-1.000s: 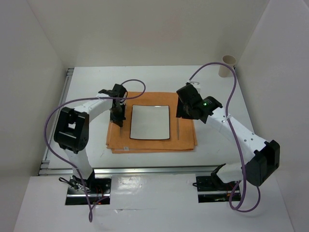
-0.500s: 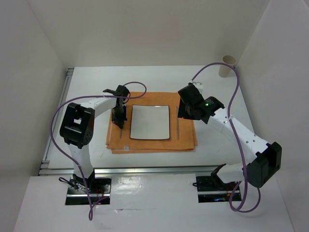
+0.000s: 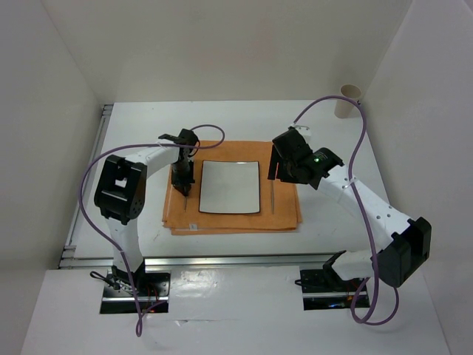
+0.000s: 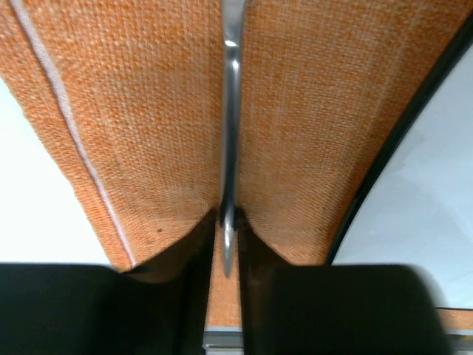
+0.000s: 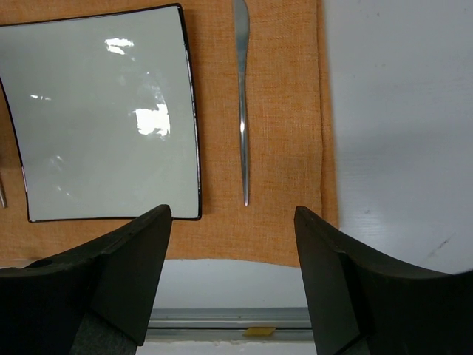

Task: Set the dinner table for one person

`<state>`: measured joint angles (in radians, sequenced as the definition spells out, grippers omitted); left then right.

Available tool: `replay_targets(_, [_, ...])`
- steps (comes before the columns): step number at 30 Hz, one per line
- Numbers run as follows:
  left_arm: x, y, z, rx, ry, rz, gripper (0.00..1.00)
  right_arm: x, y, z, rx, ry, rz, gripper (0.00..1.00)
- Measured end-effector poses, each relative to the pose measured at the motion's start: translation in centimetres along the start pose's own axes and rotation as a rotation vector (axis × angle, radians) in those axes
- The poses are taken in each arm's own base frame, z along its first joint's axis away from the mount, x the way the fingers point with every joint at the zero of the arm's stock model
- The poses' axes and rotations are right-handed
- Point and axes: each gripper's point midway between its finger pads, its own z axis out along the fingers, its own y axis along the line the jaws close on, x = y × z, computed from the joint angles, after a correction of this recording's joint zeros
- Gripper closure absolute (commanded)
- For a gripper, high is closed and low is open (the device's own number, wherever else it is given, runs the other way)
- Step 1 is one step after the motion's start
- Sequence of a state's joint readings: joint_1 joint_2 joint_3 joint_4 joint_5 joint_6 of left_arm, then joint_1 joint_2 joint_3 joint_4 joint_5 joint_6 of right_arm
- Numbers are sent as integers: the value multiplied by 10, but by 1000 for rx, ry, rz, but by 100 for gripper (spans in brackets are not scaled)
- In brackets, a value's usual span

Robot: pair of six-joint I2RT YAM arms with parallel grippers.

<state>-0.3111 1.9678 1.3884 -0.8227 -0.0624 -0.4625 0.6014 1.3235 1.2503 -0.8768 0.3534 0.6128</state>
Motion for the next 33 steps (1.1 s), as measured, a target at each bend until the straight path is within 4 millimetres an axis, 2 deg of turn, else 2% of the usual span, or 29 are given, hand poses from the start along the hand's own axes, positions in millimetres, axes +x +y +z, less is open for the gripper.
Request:
replay_targets(2, [0,1,0,-5,0,10,53,0,0,0,0,0,2,18])
replay_targets(3, [0,2,0,-6,0,15,38,-1,-1,1,3,1,7,16])
replay_targets(5, [-1,2,-1,-1,-3,14,38,-6,-8,5,21,4,28,13])
replay_targets(7, [-2,0,-3,7,-5,15,37,-22,-20,12,53,0,70,10])
replay_targets(11, [-5,-2,-9,19,-28,15,36,-74,-49,37,108,-32,162,6])
replay_targets(12, [-7,-3,-12,23,-42,15,32,-90,-59,45,114,-46,194,6])
replay_targets(15, [-15,-4,-29,38,-95,15,31,-141,-98,72,153,-104,308,6])
replay_targets(17, [-25,-4,-45,41,-154,24,31,-179,-131,96,186,-165,398,6])
replay_targets(22, [-55,3,-79,13,-313,73,30,-235,-200,144,254,-266,577,9])
replay_targets(27, [-73,16,-100,-11,-414,126,30,-277,-246,181,281,-374,675,11])
replay_targets(30, [-79,22,-107,-23,-453,147,30,-287,-259,199,284,-422,693,12])
replay_targets(33, [-79,25,-108,-33,-462,174,30,-295,-263,215,273,-464,696,13])
